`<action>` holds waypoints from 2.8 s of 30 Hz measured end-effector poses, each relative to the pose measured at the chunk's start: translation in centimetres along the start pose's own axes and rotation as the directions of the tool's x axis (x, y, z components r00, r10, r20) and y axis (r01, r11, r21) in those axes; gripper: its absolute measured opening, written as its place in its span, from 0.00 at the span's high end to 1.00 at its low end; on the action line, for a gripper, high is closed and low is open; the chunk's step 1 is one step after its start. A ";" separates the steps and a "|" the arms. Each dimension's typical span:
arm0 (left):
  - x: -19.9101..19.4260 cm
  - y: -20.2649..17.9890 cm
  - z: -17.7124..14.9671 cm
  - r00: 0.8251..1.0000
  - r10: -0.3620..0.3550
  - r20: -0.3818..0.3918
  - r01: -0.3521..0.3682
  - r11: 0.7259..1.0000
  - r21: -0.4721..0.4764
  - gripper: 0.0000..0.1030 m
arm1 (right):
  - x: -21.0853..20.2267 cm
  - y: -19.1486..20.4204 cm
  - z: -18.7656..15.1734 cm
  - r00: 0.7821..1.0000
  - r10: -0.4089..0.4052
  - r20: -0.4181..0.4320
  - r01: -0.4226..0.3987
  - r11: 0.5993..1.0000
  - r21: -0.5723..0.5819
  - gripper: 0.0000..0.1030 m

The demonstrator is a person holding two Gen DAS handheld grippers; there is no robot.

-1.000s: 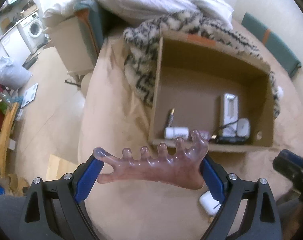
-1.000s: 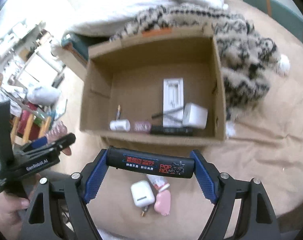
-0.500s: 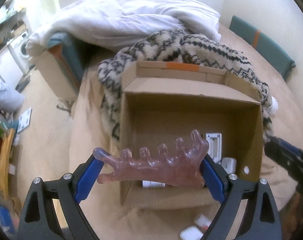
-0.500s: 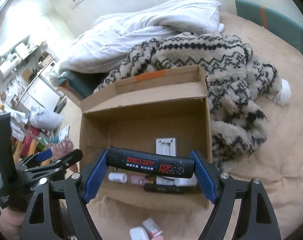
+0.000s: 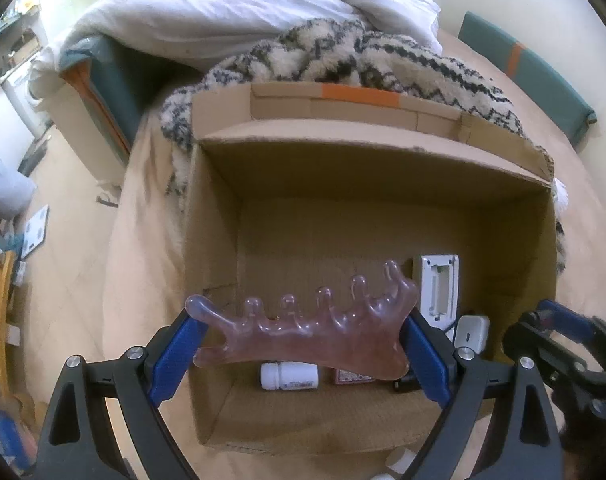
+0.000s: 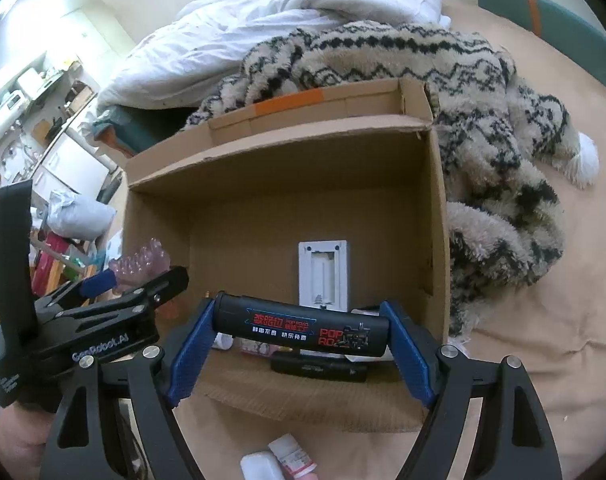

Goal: Organize rigid objects
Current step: 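Lower the toe separator and black tube into the box and open both tools, then move the right tool to the small white pill bottle and grasp it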

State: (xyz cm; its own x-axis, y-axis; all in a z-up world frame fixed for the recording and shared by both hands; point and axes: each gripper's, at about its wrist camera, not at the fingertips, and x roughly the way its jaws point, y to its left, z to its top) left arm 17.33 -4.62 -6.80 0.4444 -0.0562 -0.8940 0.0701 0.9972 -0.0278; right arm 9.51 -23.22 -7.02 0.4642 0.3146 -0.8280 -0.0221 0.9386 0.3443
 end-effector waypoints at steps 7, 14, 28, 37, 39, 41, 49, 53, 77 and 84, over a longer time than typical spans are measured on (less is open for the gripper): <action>0.6 -0.1 -0.2 0.998 -0.046 -0.034 0.046 0.999 0.002 0.11 | 1.0 -0.5 0.0 1.000 -0.014 -0.010 0.015 1.000 0.016 0.16; 0.9 0.4 0.0 0.999 -0.017 -0.040 0.016 1.000 -0.018 0.10 | 1.0 -0.2 0.1 1.000 -0.007 0.005 0.007 1.000 0.014 0.16; -0.1 0.3 0.3 1.000 -0.016 0.020 0.016 1.000 -0.006 0.00 | -0.4 -0.3 0.4 0.996 -0.012 0.087 0.009 0.999 0.031 0.00; -0.6 0.8 0.6 0.999 -0.040 0.026 0.041 0.998 -0.041 0.00 | -0.9 0.0 0.4 0.996 -0.020 0.088 0.018 1.000 0.023 0.00; -2.1 1.6 0.9 0.993 -0.062 0.102 0.071 0.994 -0.084 0.00 | -1.1 0.1 0.4 0.996 -0.019 0.090 0.017 1.000 0.025 0.00; -2.9 1.9 1.3 0.987 -0.089 0.131 0.102 0.991 -0.091 0.00 | -1.4 0.1 0.3 0.995 -0.025 0.093 0.023 0.999 0.025 0.00; -1.1 2.7 1.0 0.996 -0.093 0.011 0.094 0.988 -0.123 0.00 | -2.0 0.2 0.2 0.996 -0.032 0.083 0.030 0.999 0.028 0.00; -1.5 2.9 0.9 0.991 -0.137 -0.003 0.135 0.980 -0.147 0.00 | -2.3 0.5 0.0 0.997 -0.020 0.068 0.018 0.999 0.031 0.00; -5.1 5.3 -9.9 0.986 -0.076 -0.146 0.057 0.990 -0.132 0.00 | 0.9 1.0 -8.4 0.935 0.073 -0.347 -0.062 0.997 0.045 0.35; -3.6 7.3 -10.0 0.980 -0.004 -0.198 -0.040 0.975 -0.220 0.00 | 3.9 2.4 -10.4 0.898 -0.017 -0.440 -0.016 0.997 -0.073 0.65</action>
State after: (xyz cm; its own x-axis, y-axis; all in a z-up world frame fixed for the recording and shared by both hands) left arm 7.28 3.39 -8.27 0.2584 -0.0492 -0.9648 -0.1464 0.9852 -0.0894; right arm 2.04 -18.31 -14.04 0.0276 0.3285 -0.9441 -0.0941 0.9411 0.3247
